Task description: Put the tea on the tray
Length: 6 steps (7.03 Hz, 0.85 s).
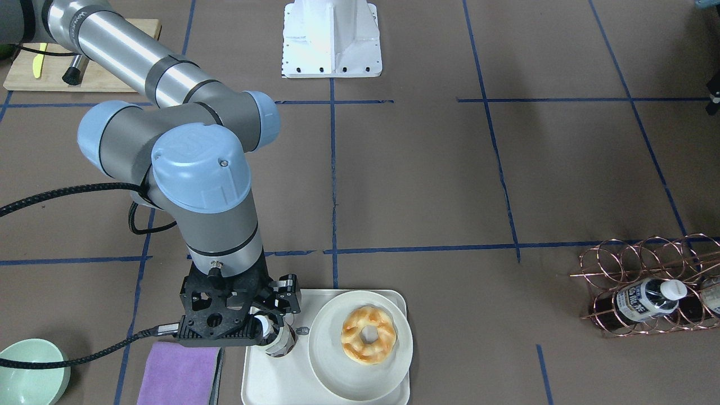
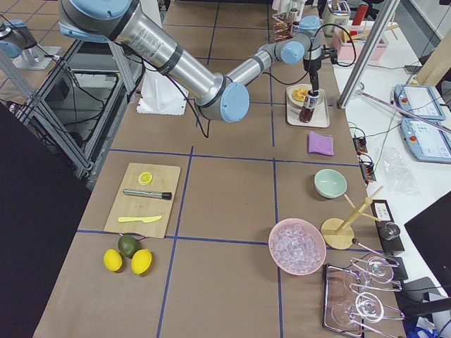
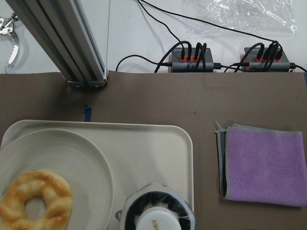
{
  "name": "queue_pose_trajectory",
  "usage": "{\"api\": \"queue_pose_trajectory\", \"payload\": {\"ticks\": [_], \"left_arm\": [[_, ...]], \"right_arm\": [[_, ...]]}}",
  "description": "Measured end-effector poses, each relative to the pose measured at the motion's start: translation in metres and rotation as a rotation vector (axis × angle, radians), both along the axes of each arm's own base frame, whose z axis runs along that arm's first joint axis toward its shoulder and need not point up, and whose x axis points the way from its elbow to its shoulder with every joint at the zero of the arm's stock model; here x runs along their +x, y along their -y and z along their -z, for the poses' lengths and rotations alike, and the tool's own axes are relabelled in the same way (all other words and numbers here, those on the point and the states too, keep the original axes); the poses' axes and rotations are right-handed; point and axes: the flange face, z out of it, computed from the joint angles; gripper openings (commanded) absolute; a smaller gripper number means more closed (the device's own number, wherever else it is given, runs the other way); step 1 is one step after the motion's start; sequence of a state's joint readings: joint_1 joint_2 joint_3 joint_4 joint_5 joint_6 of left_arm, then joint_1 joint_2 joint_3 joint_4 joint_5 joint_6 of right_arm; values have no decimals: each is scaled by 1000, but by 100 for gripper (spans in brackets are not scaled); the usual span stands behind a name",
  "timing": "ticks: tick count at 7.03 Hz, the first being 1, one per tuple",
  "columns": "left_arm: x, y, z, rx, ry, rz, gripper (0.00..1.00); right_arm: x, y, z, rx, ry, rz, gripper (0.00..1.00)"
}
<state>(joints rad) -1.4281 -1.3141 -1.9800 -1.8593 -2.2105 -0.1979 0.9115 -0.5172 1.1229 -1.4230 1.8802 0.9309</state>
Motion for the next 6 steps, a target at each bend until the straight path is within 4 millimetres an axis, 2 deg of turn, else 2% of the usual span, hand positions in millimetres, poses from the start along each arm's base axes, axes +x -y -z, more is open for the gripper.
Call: {"api": "queue_pose_trajectory", "payload": {"ticks": [1,2,4,5,6], "left_arm": [[0,1,0,0,0,0,100],[0,1,0,-1,0,1,100],[-1,-2,-9,-27,1,0,100],[-2,-3,-25,-77,-11,-1,100],[-9,-1,-45,-137,-41,7,100]], "right_arm": [[9,-3,8,3,36,16,100],[27,-18,11,4,77,38,100],[88,-93,-2,-2,101,66,100],[117,-133,-13,-5,88,83,100],[140,-162,-25,2,64,110,100]]}}
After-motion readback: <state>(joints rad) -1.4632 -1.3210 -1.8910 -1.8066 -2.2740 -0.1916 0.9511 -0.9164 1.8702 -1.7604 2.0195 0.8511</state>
